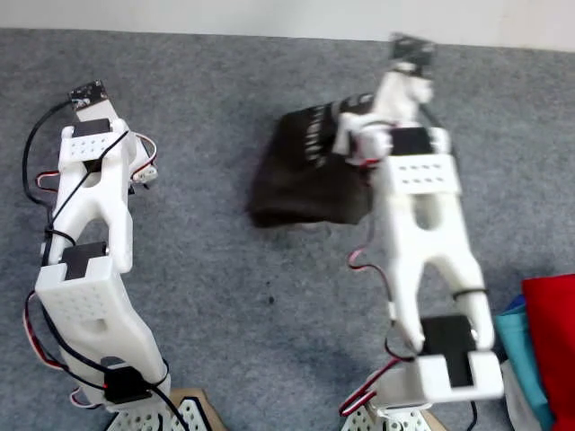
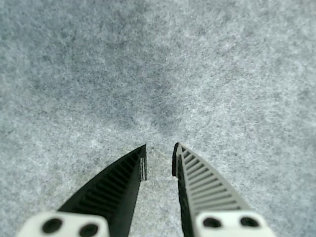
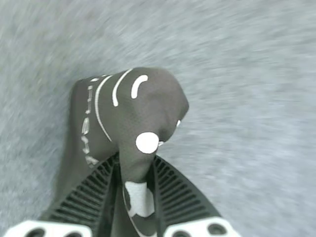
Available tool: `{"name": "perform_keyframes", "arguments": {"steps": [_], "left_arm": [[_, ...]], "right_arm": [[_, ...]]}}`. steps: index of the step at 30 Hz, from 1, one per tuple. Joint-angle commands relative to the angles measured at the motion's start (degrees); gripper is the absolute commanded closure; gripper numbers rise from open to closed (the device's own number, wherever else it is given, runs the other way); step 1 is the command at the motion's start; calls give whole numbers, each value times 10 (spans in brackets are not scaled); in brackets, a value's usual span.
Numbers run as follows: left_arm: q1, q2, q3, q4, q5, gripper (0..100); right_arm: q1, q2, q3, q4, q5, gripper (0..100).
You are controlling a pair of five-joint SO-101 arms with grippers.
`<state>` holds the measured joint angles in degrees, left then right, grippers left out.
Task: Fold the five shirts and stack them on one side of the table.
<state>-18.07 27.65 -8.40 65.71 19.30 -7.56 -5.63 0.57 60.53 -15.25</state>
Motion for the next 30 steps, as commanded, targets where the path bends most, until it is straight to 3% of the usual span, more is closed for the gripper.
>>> {"name": "perform_keyframes", "arguments": {"steps": [1, 11, 20, 30], "left_arm": [[-3, -4, -4, -7, 5, 889], [-3, -4, 0, -7, 4, 889], [-3, -4, 0, -7, 3, 889], [-3, -4, 0, -6, 3, 889]], "right_arm": [[65, -105, -29, 42, 9, 993], [283, -247, -29, 131, 71, 993], [465, -303, -28, 145, 136, 993], [625, -313, 8, 170, 274, 993]]}}
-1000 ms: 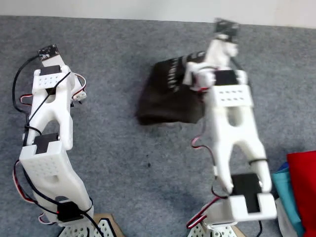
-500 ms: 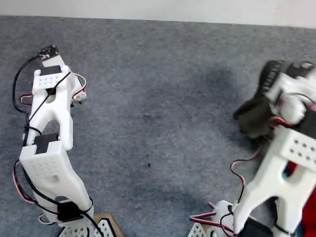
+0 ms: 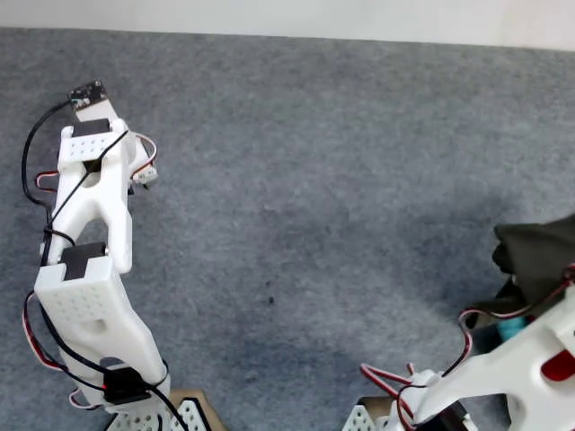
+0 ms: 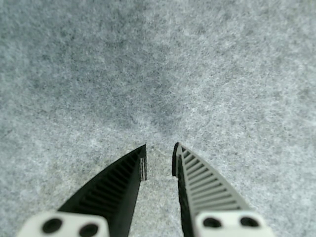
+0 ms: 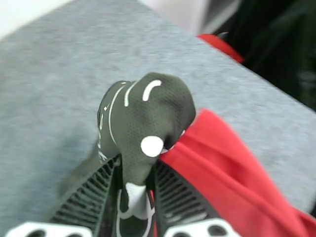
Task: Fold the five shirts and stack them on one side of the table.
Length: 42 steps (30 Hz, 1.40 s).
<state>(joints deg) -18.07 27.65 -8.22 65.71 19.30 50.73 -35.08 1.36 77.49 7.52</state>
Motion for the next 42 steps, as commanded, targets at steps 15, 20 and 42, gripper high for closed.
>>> {"name": "perform_keyframes", "arguments": {"steps": [15, 20, 42], "left_arm": [[-3, -4, -1, -6, 3, 889], [-3, -4, -1, -6, 3, 889], [-3, -4, 0, -6, 3, 889]], "right_arm": [[252, -14, 15, 2, 316, 992], [296, -20, 73, 0, 441, 992], [328, -59, 235, -234, 627, 578]]}}
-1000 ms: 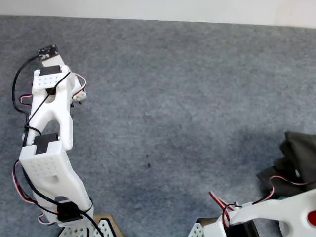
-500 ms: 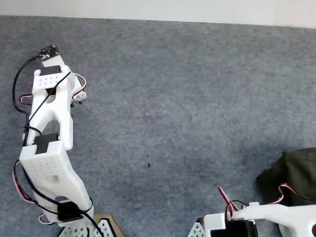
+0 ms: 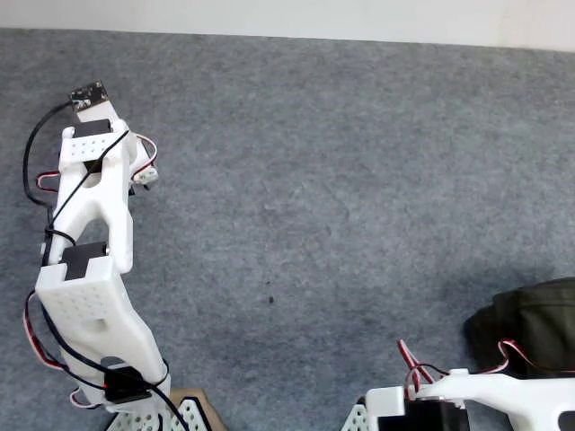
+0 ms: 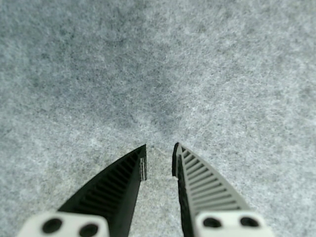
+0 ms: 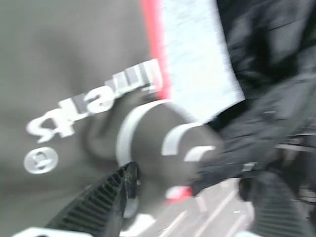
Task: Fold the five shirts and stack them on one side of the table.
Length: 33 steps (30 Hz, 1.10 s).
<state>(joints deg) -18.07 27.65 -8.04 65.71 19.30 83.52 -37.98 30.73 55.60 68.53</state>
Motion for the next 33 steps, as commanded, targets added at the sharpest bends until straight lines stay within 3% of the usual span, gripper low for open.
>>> {"name": "perform_keyframes", "arguments": {"steps": [1, 5, 10, 15, 21, 28, 33], "left_arm": [[-3, -4, -2, -6, 3, 889], [-3, -4, -2, -6, 3, 889], [-3, -4, -2, -7, 3, 889], [-3, -4, -2, -5, 3, 890], [-3, -4, -2, -4, 3, 891], [-3, -5, -2, -3, 2, 896], [-2, -9, -3, 15, -18, 995]], "right_arm": [[0, -36, -69, -15, 10, 578], [-20, -53, -111, -15, -84, 578], [-82, -80, -131, -15, -260, 584], [-169, -113, -133, 19, -417, 731], [-322, -144, -133, 79, -539, 892], [-535, -141, -107, 164, -662, 900], [-700, -142, -7, 167, -703, 900]]}}
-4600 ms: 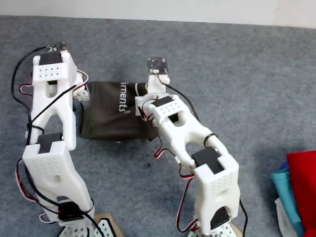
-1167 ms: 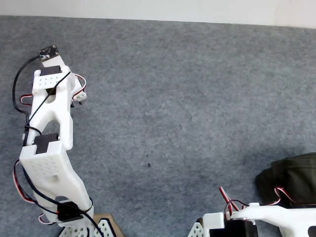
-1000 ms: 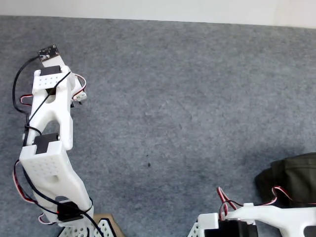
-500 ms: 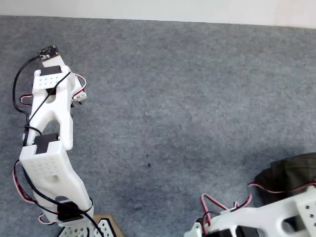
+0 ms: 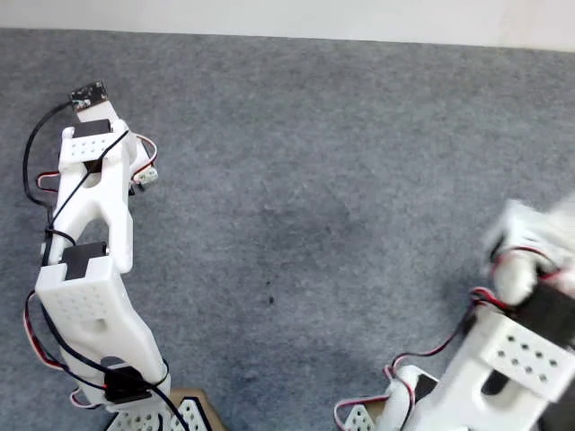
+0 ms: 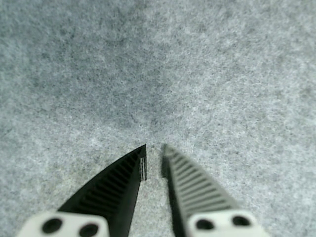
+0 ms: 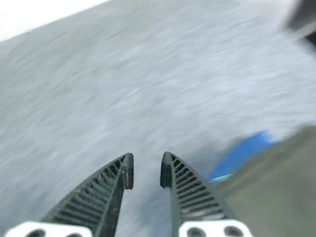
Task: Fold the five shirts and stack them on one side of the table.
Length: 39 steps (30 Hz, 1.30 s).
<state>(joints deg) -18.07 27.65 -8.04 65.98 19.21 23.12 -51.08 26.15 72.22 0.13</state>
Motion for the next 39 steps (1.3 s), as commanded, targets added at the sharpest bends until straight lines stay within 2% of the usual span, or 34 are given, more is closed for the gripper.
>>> {"name": "perform_keyframes", "arguments": {"steps": [1, 4, 7, 11, 15, 19, 26, 32, 39], "left_arm": [[3, -9, -3, 18, -25, 990], [9, -11, -3, 46, -34, 994], [8, -11, -3, 59, -34, 994], [5, -35, 6, 74, -34, 994], [6, -131, 97, 43, -34, 994], [7, -294, 256, -33, -37, 995], [9, -604, 542, -122, -108, 994], [9, -849, 735, -148, -174, 993], [9, -1140, 944, -147, -184, 993]], "right_arm": [[-127, -11, 65, 0, -21, 900], [-209, -15, 153, -27, -21, 900], [-258, -15, 227, -61, -21, 900], [-289, -15, 299, -109, -21, 900], [-308, -15, 356, -135, -21, 900], [-308, -15, 400, -159, -21, 900], [-307, -15, 444, -160, -21, 900], [-308, -15, 467, -158, -21, 900], [-308, -15, 510, -157, -21, 901]]}}
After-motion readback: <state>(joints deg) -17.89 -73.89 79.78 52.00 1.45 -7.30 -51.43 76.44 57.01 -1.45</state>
